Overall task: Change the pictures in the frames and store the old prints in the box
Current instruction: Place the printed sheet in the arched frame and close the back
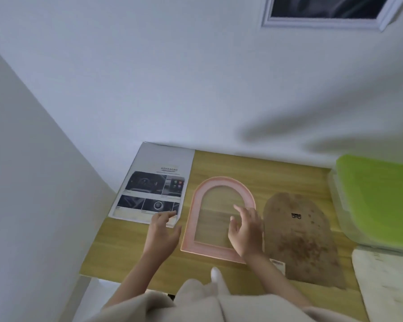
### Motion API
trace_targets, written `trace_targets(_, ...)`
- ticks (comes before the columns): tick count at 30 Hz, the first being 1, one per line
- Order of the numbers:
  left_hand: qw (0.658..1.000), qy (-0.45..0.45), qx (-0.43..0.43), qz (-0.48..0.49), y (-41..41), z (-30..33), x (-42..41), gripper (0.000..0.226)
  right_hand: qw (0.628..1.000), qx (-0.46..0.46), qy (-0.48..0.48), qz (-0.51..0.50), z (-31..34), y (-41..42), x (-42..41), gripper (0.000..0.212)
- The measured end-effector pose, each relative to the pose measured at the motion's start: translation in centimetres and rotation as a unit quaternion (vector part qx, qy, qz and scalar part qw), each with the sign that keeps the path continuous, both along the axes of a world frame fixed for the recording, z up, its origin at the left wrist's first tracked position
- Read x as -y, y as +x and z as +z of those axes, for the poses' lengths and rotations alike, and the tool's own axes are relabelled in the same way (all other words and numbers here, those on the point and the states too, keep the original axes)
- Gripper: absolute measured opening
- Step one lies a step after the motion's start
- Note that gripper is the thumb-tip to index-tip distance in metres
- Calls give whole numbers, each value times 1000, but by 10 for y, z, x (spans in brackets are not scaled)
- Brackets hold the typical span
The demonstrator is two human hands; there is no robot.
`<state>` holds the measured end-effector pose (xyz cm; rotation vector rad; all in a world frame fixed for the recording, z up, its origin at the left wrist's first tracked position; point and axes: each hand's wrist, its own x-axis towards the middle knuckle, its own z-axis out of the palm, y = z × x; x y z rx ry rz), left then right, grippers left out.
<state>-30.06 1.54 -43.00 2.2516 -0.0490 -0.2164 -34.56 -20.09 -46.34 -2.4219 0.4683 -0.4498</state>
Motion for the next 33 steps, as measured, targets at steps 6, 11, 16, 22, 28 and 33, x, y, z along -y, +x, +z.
trace_targets(6,991,74,-64,93,46,-7,-73,47,996,-41,28,71,6,62,-74,37)
trace_targets(11,979,122,-93,137,76,-12,-102,58,985,-120,-7,125,15,124,-87,46)
trace_targets(16,974,166,-112,105,94,-17,-106,69,962,-215,-45,164,19,189,-87,62)
trace_targets(22,974,174,-109,97,100,-23,-111,79,932,-304,-42,192,14,228,-92,78)
trace_targets(28,978,151,-117,90,108,-26,-116,84,928,-321,51,182,8,233,-92,82)
trace_targets(33,977,162,-118,74,112,-23,-118,87,930,-326,64,159,6,235,-90,82)
